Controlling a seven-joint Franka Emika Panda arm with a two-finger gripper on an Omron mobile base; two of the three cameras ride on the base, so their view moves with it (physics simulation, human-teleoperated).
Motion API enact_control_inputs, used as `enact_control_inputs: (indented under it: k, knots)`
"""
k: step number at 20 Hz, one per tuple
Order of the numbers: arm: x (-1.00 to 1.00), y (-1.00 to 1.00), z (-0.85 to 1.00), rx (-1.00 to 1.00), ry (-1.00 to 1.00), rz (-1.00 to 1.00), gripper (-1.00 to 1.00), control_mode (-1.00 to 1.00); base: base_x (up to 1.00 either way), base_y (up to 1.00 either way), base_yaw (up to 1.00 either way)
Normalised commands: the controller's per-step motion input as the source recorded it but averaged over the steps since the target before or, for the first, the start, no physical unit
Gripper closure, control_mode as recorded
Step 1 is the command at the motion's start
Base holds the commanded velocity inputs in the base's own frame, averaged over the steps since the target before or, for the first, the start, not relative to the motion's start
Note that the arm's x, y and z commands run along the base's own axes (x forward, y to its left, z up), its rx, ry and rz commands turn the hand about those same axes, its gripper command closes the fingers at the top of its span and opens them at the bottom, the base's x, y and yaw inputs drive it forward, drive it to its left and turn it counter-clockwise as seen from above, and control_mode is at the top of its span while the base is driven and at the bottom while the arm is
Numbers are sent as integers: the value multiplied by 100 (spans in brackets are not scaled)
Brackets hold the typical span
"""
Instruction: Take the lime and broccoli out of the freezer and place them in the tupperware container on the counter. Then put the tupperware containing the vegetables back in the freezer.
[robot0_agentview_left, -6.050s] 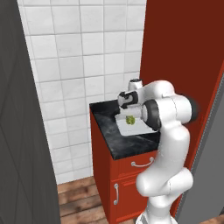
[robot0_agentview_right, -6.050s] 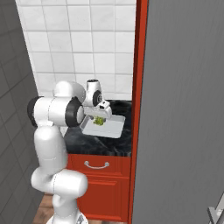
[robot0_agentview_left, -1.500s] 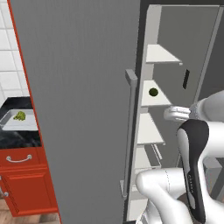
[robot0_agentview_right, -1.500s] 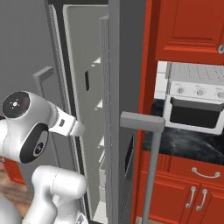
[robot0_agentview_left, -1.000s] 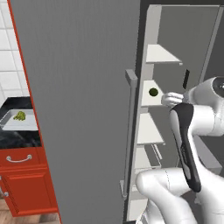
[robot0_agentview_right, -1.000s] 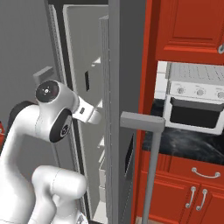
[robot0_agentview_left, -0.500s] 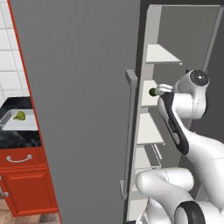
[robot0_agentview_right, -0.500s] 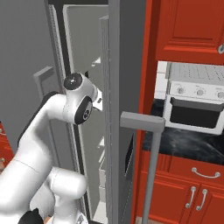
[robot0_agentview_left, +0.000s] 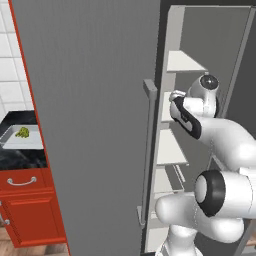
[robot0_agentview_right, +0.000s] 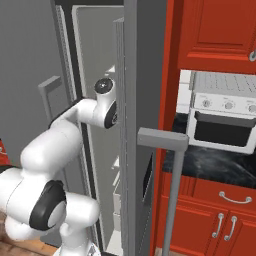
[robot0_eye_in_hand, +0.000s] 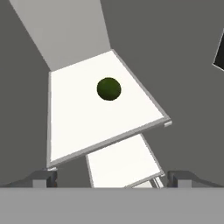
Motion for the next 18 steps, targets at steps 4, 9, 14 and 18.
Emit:
enact_control_inputs:
  k: [4,9,14,18]
  knots:
    - [86,-32,-34,0,0,0,-100,-100,0,0,0]
    - [70,-33,-34,0,0,1,-100,-100,0,0,0]
    - [65,-22,-22,0,1,0,-100,-100,0,0,0]
    - [68,-8,-19,0,7,0,-100,-100,0,0,0]
